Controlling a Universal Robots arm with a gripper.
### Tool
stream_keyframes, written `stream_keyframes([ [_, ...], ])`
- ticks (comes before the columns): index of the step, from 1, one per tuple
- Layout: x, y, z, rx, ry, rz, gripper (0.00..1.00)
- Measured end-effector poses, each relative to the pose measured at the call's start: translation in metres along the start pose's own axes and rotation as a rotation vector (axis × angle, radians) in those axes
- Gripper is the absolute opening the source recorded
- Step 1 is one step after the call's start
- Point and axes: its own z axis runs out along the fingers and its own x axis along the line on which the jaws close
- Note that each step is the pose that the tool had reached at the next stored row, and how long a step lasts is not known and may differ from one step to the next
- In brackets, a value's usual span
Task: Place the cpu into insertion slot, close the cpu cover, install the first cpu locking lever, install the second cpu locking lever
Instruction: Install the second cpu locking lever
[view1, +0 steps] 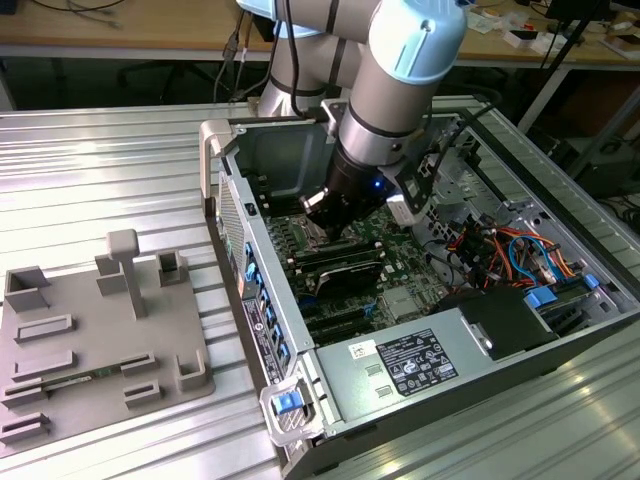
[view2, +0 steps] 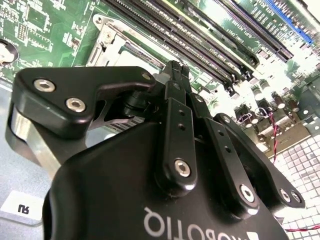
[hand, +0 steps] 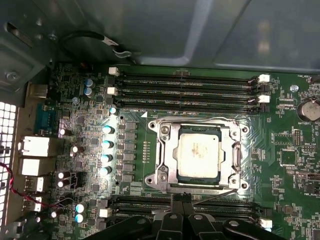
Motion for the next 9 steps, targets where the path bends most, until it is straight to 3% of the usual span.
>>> stream_keyframes([
  [5,0.0003,-0.004,-0.0002,-0.0018,0.0,0.0,0.11],
  [9,0.0018,-0.004,0.0005,-0.0085,0.0001,0.0,0.11],
])
